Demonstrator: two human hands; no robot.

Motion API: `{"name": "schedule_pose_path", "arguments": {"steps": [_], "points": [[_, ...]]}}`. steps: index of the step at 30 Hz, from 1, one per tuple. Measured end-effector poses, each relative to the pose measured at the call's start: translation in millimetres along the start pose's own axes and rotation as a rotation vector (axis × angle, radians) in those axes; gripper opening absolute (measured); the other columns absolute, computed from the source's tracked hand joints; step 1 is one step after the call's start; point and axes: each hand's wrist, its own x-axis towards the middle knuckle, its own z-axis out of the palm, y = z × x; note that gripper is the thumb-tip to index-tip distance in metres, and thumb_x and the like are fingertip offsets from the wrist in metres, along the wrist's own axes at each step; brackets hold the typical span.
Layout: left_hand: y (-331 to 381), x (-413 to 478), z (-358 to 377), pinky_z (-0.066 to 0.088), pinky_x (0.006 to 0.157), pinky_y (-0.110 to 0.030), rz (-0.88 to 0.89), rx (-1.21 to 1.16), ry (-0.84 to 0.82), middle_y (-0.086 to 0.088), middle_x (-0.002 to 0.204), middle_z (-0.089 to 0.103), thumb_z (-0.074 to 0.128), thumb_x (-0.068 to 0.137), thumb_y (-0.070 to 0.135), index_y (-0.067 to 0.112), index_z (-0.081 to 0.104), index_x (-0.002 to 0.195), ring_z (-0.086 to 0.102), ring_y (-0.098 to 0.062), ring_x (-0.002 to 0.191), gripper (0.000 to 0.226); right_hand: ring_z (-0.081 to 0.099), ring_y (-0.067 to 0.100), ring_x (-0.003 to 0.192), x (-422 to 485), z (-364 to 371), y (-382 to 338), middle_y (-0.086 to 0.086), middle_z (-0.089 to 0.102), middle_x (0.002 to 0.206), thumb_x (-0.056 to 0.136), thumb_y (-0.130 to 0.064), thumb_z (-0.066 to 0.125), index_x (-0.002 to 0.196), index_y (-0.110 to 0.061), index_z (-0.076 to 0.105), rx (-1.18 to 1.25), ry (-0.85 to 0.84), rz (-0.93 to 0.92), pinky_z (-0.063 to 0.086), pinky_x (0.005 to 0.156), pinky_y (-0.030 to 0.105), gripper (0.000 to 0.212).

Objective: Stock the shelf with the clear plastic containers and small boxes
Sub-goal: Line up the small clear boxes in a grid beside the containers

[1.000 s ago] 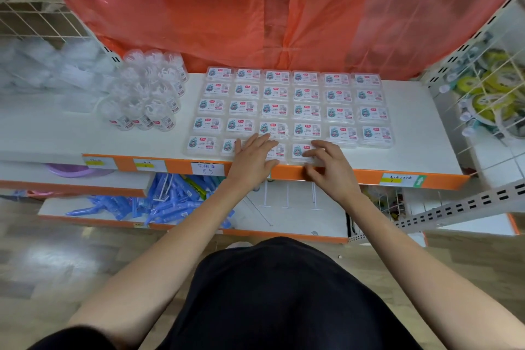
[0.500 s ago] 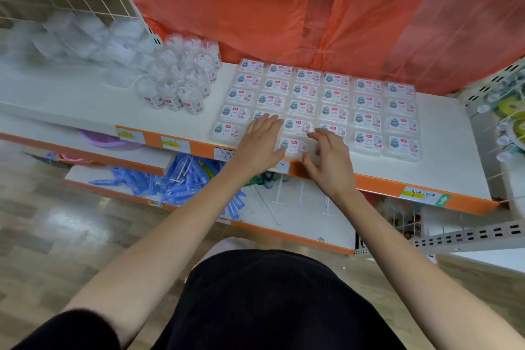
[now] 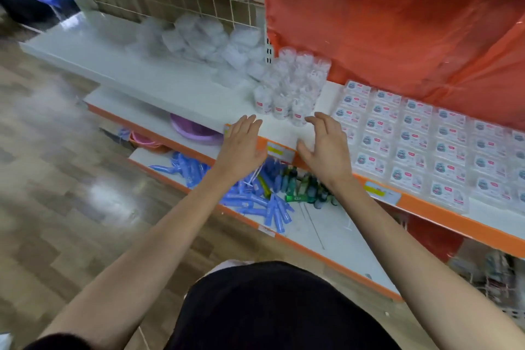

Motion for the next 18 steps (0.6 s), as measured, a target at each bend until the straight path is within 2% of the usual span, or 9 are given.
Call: {"name": "schedule_pose_path", "arguments": {"steps": [7,10,18], "points": [[-132.0,-11.9,-51.9,0.015,0.117,-0.039,-0.049,0.035,0.041,-0.015,0.155,0.032,0.061,0.092,0.030,0.004,0.036,0.146,0.022,-0.030,0.146,0.065,0.039,0.034,0.134,58.0,73.7,-113.2,0.016,0.046,0.142,0.091,-0.031,0.063,0.136,-0.006,0.050,-0.021,-0.079,-0.024,0.030,0.108,0.043,0.053],[-170.4,-13.2,-64.3,0.013,0.117,-0.038,-0.062,0.038,0.038,-0.014,0.156,0.028,0.059,0.092,0.029,0.005,0.034,0.147,0.019,-0.029,0.147,0.065,0.032,0.031,0.140,79.8,96.7,-148.9,0.015,0.039,0.151,0.091,-0.031,0.061,0.141,-0.007,0.045,-0.030,-0.133,0.007,0.027,0.111,0.043,0.058],[-235.5,19.7,-67.2,0.013,0.118,-0.039,-0.078,0.023,0.034,-0.012,0.158,0.025,0.056,0.094,0.032,0.007,0.031,0.149,0.016,-0.028,0.148,0.065,0.021,0.030,0.147,141.9,149.2,-184.3,0.015,0.021,0.161,0.094,-0.039,0.056,0.150,-0.009,0.033,-0.123,-0.250,0.058,0.021,0.117,0.043,0.067]]}}
